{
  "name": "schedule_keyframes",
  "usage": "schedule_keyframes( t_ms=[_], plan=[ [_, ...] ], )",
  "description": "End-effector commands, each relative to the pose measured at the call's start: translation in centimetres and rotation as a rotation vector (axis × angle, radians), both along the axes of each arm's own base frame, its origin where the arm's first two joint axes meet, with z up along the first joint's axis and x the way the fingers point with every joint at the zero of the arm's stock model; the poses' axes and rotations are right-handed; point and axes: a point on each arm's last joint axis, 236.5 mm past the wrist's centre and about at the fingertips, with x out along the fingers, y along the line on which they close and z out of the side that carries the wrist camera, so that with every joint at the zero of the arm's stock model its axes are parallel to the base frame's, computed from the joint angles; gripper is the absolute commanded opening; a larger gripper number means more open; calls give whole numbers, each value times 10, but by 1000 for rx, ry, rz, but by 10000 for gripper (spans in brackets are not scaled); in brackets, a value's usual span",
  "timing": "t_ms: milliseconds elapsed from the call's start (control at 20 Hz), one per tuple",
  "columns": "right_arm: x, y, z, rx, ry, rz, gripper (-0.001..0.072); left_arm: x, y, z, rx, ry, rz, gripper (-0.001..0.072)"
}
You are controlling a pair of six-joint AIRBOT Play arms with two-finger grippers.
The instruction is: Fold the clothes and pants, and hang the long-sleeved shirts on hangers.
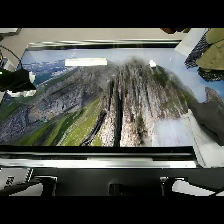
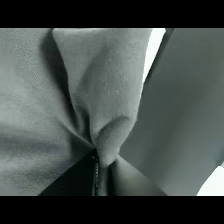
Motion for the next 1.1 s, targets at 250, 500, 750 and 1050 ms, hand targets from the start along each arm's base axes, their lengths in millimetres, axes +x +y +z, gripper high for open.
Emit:
schedule_keyframes(
  t_ms=[250, 500, 750, 1050],
  plan=[
    [-46, -2, -27, -16, 187, 54, 32, 0, 0, 0, -1, 1, 3, 20],
    [-55, 1, -33, -1, 228, 59, 33, 0, 0, 0, -1, 1, 3, 20],
    [-64, -4, -25, -25, 277, 67, 521, 0, 0, 0, -1, 0, 4, 21],
    [22, 5, -11, -41, -197, 200, 228, 1, 1, -5, -1, 7, 7, 21]
  ],
)
